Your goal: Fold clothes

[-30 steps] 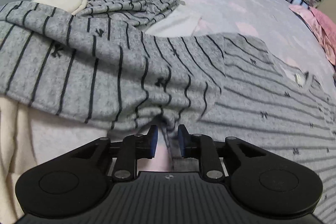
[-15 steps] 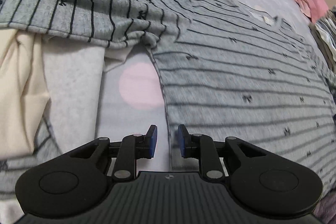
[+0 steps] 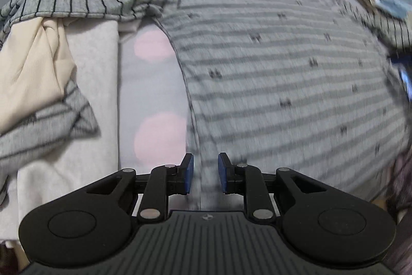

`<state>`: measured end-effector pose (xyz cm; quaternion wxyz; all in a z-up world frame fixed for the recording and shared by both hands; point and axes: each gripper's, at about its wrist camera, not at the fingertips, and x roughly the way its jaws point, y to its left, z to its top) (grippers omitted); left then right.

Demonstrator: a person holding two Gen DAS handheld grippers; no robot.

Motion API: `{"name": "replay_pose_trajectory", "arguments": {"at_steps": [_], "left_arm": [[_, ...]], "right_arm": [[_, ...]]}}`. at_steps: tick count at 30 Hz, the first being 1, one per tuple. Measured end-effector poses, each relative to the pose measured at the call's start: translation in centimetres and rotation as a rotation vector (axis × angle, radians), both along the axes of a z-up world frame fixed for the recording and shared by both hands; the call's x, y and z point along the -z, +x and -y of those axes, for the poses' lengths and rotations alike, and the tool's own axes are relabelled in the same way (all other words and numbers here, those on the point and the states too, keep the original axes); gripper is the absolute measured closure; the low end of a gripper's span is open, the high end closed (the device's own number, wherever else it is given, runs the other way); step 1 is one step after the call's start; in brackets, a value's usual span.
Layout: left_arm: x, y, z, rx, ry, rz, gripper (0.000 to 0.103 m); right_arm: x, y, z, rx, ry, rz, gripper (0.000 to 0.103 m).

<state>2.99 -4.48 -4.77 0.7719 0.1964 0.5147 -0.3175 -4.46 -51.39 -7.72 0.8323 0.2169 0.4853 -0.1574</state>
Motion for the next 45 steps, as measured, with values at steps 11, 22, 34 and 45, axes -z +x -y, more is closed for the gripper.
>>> {"name": "replay_pose_trajectory", "arguments": {"at_steps": [11, 22, 34, 45], "left_arm": [[3.7, -1.7, -1.5, 0.062, 0.124, 0.084, 0.090], [-0.9, -0.7, -4.3, -0.061, -0.145, -0.058, 0.103], [3.6, 3.0, -7.8, -0.342, 0.006, -0.161, 0.103], [4.3, -0.9, -4.1, -0.059, 0.066, -0.135, 0.079]], "right_arm": [[-0.6, 1.6, -4.2, -0.115, -0.036, 0.010, 0.064], [-0.3, 2.1, -5.2, -0.150, -0.051, -0.003, 0.062], [-0.4, 2.4, -6.2, -0.186, -0.052, 0.006, 0.060], [-0.2, 2.1, -5.9, -0.167, -0.053, -0.006, 0.059]]}}
